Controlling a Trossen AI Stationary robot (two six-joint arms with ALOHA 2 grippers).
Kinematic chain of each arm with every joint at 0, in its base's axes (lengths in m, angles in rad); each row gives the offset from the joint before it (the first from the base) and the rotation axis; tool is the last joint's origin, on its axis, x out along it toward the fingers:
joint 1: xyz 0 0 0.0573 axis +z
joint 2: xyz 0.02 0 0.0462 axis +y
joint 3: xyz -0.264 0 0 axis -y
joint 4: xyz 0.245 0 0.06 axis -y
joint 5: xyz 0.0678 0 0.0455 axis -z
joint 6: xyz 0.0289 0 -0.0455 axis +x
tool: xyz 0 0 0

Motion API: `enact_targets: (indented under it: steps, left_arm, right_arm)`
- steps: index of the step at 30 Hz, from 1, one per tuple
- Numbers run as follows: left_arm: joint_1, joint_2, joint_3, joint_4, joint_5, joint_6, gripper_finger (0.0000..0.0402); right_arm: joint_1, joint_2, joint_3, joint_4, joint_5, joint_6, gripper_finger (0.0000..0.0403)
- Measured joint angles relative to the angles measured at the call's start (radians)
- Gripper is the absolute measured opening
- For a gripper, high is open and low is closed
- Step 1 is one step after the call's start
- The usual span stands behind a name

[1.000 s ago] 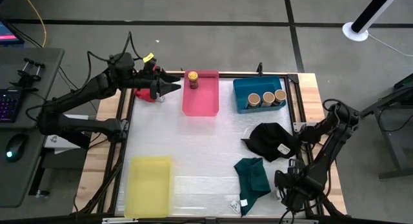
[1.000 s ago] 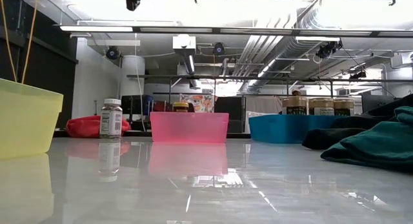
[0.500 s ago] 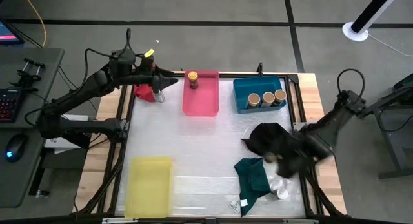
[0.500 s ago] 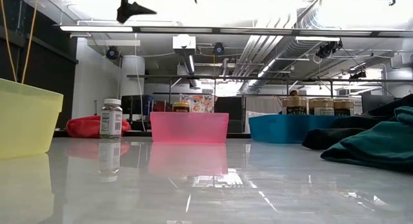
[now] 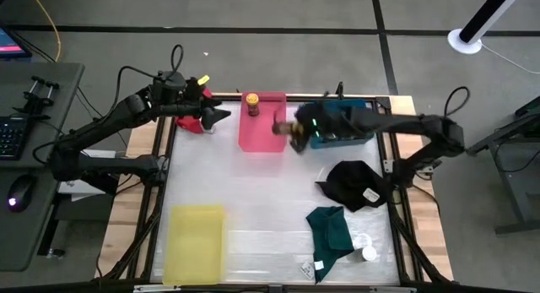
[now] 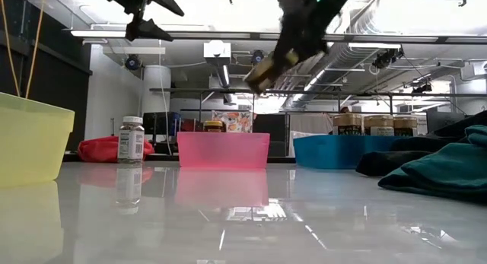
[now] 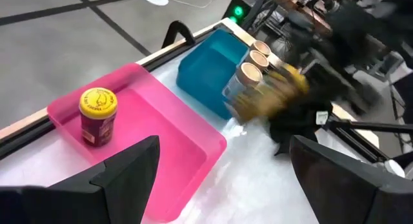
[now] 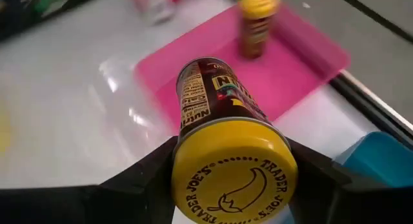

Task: Sort spices by type
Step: Put the yellow seasoning bottle into the pink bin

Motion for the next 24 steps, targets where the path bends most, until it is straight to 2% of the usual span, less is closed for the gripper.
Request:
enact_targets:
  steps: [4, 7, 10, 13, 17, 20, 24]
  left_arm:
    - [0.0, 0.001, 0.0, 0.01, 0.005, 0.031, 0.0333]
    - [0.0, 0.001, 0.0, 0.017, 0.005, 0.035, 0.0333]
    - [0.0, 0.001, 0.0, 0.023, 0.005, 0.057, 0.0333]
    - [0.0, 0.001, 0.0, 0.023, 0.006, 0.049, 0.0333]
    - [0.0, 0.001, 0.0, 0.023, 0.003, 0.011, 0.0333]
    - [0.0, 0.001, 0.0, 0.025, -0.036, 0.006, 0.0333]
    - [0.0, 0.014, 0.0, 0.037, -0.112, 0.007, 0.0333]
  right_arm:
    - [-0.131, 0.08, 0.0, 0.1, -0.037, 0.078, 0.0217]
    - [-0.183, 0.147, 0.012, 0.146, -0.045, 0.123, 0.0217]
    - [-0.209, 0.235, 0.096, 0.128, -0.068, 0.124, 0.0217]
    - [-0.225, 0.346, 0.248, 0.036, -0.114, 0.061, 0.0217]
    - [-0.252, 0.512, 0.535, -0.259, -0.124, -0.046, 0.0217]
    - [-0.273, 0.625, 0.731, -0.44, -0.118, -0.137, 0.0217]
    - [-0.288, 0.753, 0.928, -0.566, -0.119, -0.219, 0.0217]
